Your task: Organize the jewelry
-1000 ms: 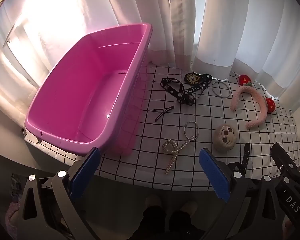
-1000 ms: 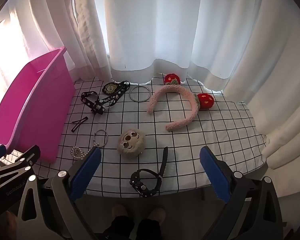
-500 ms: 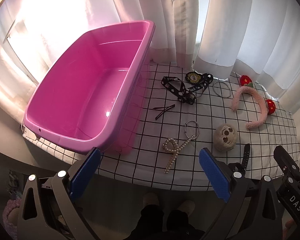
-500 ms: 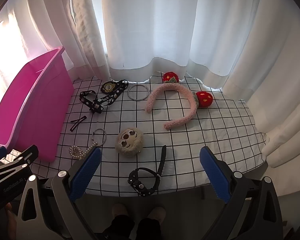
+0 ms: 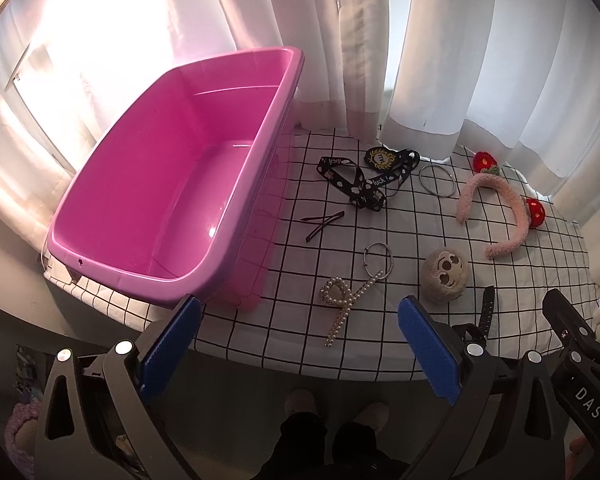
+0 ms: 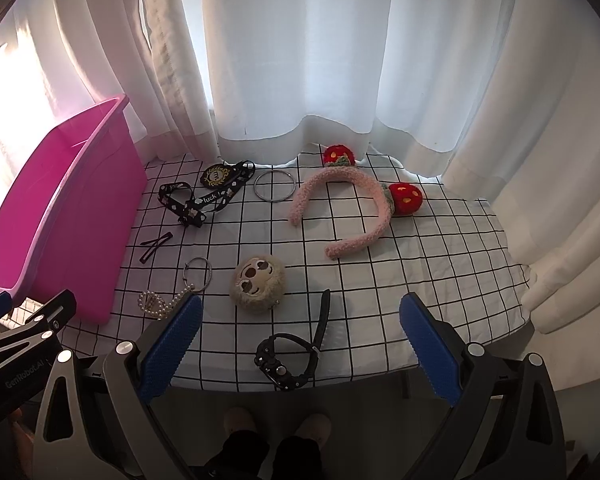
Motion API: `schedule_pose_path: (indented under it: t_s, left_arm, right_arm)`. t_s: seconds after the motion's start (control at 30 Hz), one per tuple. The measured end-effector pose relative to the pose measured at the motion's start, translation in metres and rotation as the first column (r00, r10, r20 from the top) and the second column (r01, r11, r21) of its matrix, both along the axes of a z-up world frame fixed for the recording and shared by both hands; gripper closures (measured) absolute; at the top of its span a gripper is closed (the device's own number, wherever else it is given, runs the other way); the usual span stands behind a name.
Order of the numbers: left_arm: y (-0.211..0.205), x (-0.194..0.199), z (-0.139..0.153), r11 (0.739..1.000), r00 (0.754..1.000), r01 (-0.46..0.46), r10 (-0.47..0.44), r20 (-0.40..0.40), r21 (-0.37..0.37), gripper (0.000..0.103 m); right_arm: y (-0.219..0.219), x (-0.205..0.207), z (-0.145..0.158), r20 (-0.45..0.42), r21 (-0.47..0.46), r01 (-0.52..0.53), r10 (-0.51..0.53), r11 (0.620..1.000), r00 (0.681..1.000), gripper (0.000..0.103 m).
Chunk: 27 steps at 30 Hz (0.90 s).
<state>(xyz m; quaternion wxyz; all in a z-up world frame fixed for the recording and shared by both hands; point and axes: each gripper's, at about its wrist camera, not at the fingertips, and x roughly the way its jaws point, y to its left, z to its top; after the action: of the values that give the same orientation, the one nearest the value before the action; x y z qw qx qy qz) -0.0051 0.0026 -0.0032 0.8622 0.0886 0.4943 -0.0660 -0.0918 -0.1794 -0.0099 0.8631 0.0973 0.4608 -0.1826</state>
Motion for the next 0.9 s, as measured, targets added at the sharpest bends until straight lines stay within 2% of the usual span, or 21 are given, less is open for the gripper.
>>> schedule_pose_path:
  t_s: [0.9]
  left_arm:
    - [-0.0021, 0.0024, 0.0017, 1.0, 1.0, 0.007, -0.007, 0.006, -0.003, 0.006]
  right_arm:
    - [0.0013, 0.0039, 0.0022, -0.002, -0.003, -0.004, 0.004, 1.0, 1.0, 0.009]
